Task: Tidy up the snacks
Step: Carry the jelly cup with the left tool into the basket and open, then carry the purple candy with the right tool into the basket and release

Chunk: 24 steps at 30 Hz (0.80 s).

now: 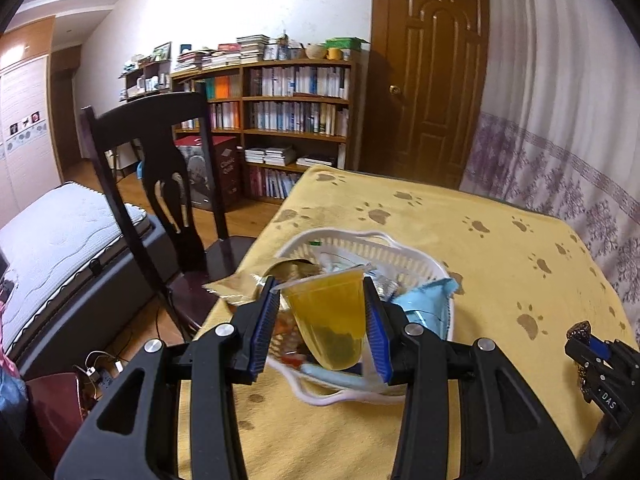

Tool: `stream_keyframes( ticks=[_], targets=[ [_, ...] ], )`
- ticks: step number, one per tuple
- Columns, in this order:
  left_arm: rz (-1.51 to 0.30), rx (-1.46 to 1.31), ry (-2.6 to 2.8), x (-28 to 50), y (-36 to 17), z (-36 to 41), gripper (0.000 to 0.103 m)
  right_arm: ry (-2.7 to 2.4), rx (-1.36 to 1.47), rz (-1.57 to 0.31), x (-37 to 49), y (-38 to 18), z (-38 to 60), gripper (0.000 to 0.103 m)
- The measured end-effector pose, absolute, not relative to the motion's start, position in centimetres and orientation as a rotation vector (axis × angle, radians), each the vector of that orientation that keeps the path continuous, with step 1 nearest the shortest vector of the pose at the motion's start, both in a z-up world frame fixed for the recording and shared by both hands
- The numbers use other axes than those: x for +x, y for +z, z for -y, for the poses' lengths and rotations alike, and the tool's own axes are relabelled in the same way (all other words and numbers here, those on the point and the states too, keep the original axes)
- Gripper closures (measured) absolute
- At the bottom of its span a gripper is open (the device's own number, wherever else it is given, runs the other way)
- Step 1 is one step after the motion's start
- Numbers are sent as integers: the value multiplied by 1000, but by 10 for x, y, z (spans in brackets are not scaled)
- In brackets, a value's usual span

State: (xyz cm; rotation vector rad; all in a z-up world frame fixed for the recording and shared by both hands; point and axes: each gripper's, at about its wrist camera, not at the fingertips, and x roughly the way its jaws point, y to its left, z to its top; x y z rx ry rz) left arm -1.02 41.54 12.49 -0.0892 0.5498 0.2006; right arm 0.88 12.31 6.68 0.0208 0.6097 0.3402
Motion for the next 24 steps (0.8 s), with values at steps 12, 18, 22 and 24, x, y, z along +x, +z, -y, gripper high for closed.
stream_keyframes(
  ticks=[12,18,22,24],
  targets=[
    [-543,-91,176,3,116,-416,47,342,35,-636,12,60,-123,76],
    [-497,-78,186,-8,130,-422,43,349,46,-645,11,59,-124,76],
    [-484,-54,203,-17,137,-429,43,355,49,-642,8,62,-126,76],
    [-481,-36,210,-23,138,-432,43,358,48,-639,8,64,-127,76]
  ],
)
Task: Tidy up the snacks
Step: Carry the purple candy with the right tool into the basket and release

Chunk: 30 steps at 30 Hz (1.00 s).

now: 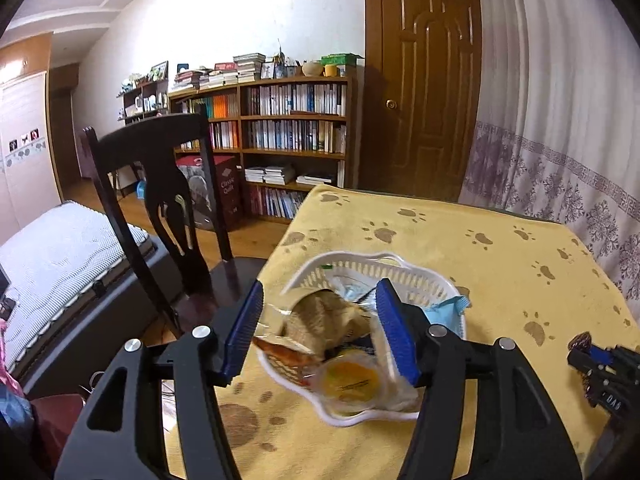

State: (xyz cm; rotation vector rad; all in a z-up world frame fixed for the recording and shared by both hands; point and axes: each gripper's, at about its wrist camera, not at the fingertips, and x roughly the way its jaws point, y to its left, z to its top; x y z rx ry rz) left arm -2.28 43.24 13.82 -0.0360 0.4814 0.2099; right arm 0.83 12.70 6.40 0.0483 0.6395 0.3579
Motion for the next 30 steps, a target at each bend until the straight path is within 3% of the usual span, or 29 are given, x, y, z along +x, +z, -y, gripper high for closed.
stream_keyframes(
  ticks=[11,27,30],
  targets=[
    [-533,88,176,-51,112,-435,41,403,18,-614,3,82,-153,76],
    [-598,-36,216,-12,71,-463,41,582,-23,-567,12,129,-228,76],
    [-593,-47,202,-15,71,-467,31,611,-25,-571,21,134,-245,76]
  ],
)
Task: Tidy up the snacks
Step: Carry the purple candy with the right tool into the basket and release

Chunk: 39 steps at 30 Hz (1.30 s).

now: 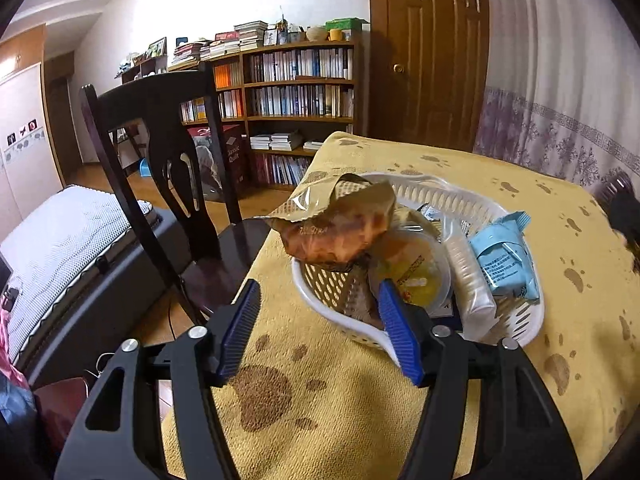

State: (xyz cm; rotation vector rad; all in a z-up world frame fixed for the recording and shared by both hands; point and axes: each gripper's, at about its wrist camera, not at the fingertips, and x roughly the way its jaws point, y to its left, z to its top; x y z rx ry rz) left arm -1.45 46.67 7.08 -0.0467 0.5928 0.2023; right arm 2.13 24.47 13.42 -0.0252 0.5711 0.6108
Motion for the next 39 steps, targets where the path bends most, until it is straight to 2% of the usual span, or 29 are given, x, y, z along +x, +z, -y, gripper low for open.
stream_keyframes(
  ticks=[2,13,16,33,35,37,39],
  targets=[
    [-580,-47,187,-18,73,-467,27,630,-19,-585,32,137,-257,76],
    [-514,-40,149,-39,91,-463,18,710,63,-760,108,126,-318,76],
    [-505,-44,163,-42,93,-466,13,708,62,-788,122,122,-333,76],
    [-522,-71,174,-45,90,-476,12,676,80,-858,150,105,-356,75],
    [-524,-64,170,-45,90,-474,12,676,92,-865,151,104,-354,73],
    [-523,-57,165,-45,89,-472,12,677,114,-867,152,104,-351,60],
    [-521,-46,163,-46,90,-468,12,679,125,-859,151,106,-349,55]
  ],
)
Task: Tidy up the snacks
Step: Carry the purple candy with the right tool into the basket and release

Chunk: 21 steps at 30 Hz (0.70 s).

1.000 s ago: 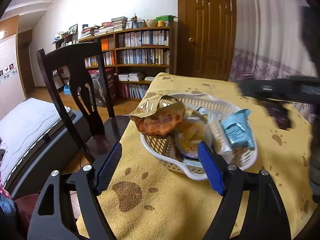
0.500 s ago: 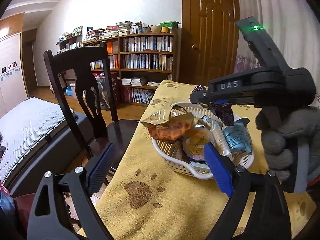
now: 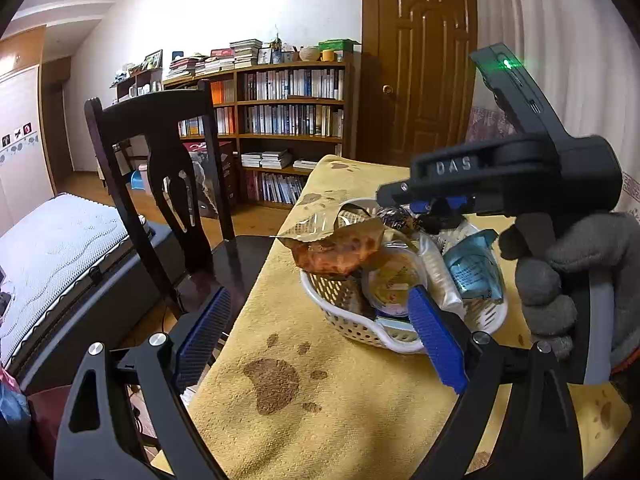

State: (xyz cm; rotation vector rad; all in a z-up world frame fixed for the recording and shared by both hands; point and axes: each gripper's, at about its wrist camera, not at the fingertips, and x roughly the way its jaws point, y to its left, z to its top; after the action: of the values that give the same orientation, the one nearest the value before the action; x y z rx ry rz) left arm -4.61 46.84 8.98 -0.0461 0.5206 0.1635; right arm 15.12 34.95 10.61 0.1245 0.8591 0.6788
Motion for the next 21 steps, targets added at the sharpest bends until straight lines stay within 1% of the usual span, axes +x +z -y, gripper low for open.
stream_keyframes(
  ticks=[8,11,13,17,19,21],
  targets=[
    [-521,-40,161,-47,90,-466,12,680,128,-837,137,110,-339,53],
    [-519,-28,167,-47,90,-464,11,662,116,-825,128,106,-330,48],
    [-512,-11,173,-49,91,-462,7,643,100,-809,121,105,-323,47],
    [-507,15,179,-50,92,-454,6,603,85,-763,106,107,-302,41],
    [-507,25,180,-50,92,-450,6,580,73,-737,98,110,-293,34],
    [-508,35,183,-50,92,-447,6,563,66,-716,90,112,-283,34]
  ],
)
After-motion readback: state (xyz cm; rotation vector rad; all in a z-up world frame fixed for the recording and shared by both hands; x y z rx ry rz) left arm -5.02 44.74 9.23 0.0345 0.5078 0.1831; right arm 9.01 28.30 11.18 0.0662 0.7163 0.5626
